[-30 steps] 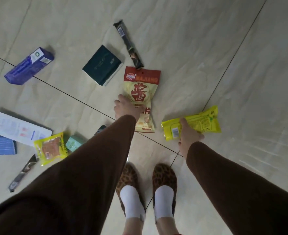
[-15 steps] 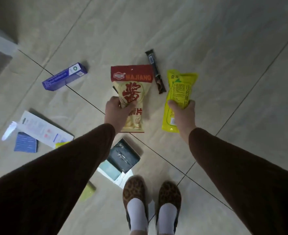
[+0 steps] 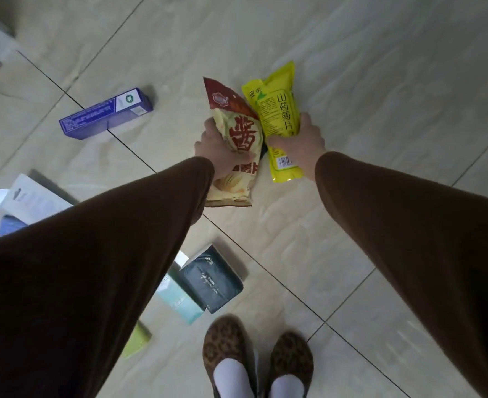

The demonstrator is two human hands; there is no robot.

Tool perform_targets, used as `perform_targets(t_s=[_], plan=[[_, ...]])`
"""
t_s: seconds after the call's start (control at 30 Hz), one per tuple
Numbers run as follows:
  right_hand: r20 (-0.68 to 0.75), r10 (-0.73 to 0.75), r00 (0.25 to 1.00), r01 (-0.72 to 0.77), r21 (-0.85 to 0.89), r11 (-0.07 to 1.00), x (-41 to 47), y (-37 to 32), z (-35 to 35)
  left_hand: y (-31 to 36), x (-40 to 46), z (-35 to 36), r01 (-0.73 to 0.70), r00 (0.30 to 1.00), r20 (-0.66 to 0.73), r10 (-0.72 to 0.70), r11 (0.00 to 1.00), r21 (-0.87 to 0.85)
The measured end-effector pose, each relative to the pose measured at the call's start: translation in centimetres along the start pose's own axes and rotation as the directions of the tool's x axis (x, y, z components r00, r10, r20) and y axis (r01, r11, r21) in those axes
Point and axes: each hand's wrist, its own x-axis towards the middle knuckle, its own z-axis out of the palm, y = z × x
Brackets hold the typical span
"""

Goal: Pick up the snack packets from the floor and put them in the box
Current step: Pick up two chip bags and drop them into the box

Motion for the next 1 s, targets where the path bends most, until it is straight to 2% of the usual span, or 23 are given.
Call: perform_targets(t_s=[0.1, 0.17, 0.27, 0.33, 0.37, 0.43, 0.5, 0.63, 0.7, 0.83, 1.0], plan=[[0.009, 0.019, 1.0, -0.018, -0.127, 0.992, -0.3, 0.3, 0.1, -0.5, -0.1, -0.3, 0.111, 0.992, 0.054, -0.11, 0.994, -0.014], [-0.001, 0.086, 0.996, -0.086, -0.149, 0.985, -0.5, 0.8, 0.5, -1.3, -0.1, -0.4, 0.179, 0.979, 0.125, -0.163, 0.976, -0.124], [0.024, 0.142, 0.99, -0.138, -0.127, 0.982, -1.1, 1.5, 1.0, -2.1, -0.7, 0.0, 0.222, 0.963, 0.218, -0.159, 0.927, -0.304], [0.034, 0.156, 0.987, -0.155, -0.037, 0.987, -1.6, 2.1, 1.2, -2.5, -1.4, 0.2, 0.253, 0.953, 0.259, -0.158, 0.885, -0.391], [0.041, 0.173, 0.984, -0.175, 0.065, 0.982, -2.0, 2.4, 1.3, -2.8, -1.9, 0.2, 0.262, 0.948, 0.277, -0.153, 0.871, -0.415], [0.087, 0.204, 0.975, -0.22, 0.253, 0.942, -3.0, 2.9, 1.2, -3.3, -3.2, 0.0, 0.283, 0.94, 0.311, -0.142, 0.834, -0.474], [0.145, 0.228, 0.963, -0.265, 0.345, 0.9, -4.4, 3.3, 0.9, -3.5, -5.2, -0.5, 0.301, 0.935, 0.329, -0.135, 0.794, -0.529], [0.298, 0.198, 0.934, -0.319, 0.446, 0.836, -8.9, 2.5, -0.5, -3.0, -10.7, -3.2, 0.301, 0.937, 0.331, -0.111, 0.739, -0.603], [0.338, 0.139, 0.931, -0.296, 0.474, 0.829, -11.6, 1.6, -1.6, -3.0, -13.8, -5.1, 0.315, 0.936, 0.328, -0.126, 0.714, -0.625], [0.409, 0.04, 0.912, -0.231, 0.43, 0.873, -18.1, -1.0, -3.8, -3.9, -21.0, -9.5, 0.331, 0.94, 0.296, -0.17, 0.668, -0.666], [0.502, -0.051, 0.863, -0.138, 0.332, 0.933, -27.8, -5.5, -3.9, -7.2, -31.0, -15.0, 0.289, 0.943, 0.142, -0.3, 0.532, -0.796]])
